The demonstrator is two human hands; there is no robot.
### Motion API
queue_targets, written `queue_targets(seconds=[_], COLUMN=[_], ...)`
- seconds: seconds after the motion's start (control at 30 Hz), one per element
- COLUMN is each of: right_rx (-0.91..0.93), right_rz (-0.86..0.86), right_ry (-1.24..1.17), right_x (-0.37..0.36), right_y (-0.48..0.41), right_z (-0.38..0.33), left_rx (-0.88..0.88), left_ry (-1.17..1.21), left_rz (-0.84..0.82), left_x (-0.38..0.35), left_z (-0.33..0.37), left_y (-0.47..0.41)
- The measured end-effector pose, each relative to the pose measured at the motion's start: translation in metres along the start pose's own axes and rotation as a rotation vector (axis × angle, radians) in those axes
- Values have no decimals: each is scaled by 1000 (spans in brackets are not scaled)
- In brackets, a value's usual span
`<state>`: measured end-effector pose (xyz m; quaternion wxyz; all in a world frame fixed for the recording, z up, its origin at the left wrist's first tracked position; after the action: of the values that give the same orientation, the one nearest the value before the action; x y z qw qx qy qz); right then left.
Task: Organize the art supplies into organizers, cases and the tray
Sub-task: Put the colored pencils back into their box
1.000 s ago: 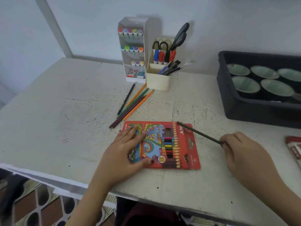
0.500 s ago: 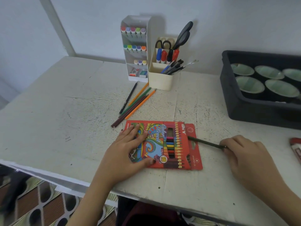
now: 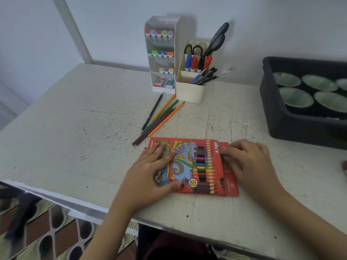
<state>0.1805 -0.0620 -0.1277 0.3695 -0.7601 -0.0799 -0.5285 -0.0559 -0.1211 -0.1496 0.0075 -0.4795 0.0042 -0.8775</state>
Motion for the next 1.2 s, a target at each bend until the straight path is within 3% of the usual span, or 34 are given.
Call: queue_targets(seconds=[0.27, 0.5, 0.63, 0.9, 1.2], right_rx=[-133, -264, -376, -373, -341], right_rz=[-50, 3, 35, -358, -345], right_ry=[-57, -281, -109, -40, -124], right_x=[8, -5, 4, -5, -9], right_y=[14, 6, 18, 38, 28], right_z=[12, 8, 7, -21, -25], left_rx=[2, -1, -2, -2, -1], left_ry=[5, 26, 44, 64, 50], left_rz=[1, -3, -3, 11, 12], left_x=[2, 3, 3, 4, 4], left_z=[1, 0, -1, -1, -1], left_y=[1, -1, 0, 0, 1])
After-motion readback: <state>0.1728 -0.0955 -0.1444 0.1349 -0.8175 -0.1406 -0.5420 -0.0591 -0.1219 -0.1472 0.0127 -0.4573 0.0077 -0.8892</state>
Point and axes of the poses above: each hand's wrist, its own y-axis away from the middle knuckle, its own x-axis out of the back of the hand, z = x × y, the point moved 5 cm from there along -y, towards the middle knuckle, and after that the axes turned 9 degrees about x, right-handed, at the moved point
